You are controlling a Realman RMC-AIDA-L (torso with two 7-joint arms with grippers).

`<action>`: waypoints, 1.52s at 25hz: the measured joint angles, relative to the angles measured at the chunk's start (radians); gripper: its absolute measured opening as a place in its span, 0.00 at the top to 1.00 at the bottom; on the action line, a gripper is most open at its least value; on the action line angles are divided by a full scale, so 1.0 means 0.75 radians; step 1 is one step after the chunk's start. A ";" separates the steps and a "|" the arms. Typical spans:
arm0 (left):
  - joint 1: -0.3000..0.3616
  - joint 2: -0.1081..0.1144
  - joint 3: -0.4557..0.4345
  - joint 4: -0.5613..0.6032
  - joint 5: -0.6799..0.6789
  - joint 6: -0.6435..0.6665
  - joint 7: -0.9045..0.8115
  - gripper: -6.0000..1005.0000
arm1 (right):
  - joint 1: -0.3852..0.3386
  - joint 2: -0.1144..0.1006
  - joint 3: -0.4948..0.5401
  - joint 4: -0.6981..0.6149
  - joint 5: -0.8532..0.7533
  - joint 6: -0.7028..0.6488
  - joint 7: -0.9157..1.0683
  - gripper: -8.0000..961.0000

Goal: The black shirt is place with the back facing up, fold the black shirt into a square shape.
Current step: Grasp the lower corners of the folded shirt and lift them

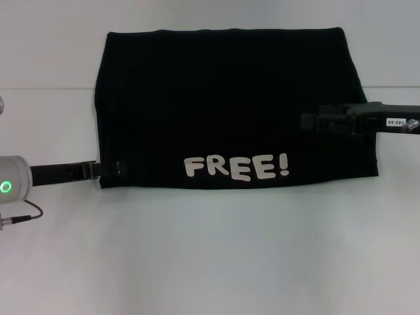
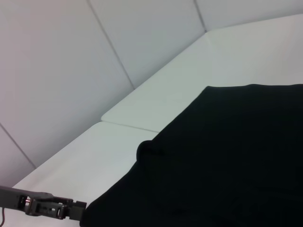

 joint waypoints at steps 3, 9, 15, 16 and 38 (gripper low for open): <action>0.000 0.000 0.005 -0.001 0.000 0.009 0.000 0.11 | 0.004 0.001 0.001 -0.001 0.001 -0.003 -0.001 0.22; -0.006 -0.005 0.017 -0.023 0.000 -0.003 0.000 0.14 | 0.006 0.002 0.015 -0.001 0.004 -0.005 -0.002 0.22; -0.022 0.000 0.018 -0.045 0.002 -0.012 0.004 0.16 | 0.005 0.002 0.015 -0.001 0.005 -0.002 -0.002 0.22; -0.024 0.000 0.018 -0.045 0.002 -0.011 0.004 0.17 | 0.005 0.002 0.015 -0.001 0.005 -0.001 -0.002 0.22; -0.028 0.005 0.040 -0.049 0.020 -0.047 0.010 0.63 | -0.022 -0.006 0.015 -0.003 0.053 -0.008 0.003 0.22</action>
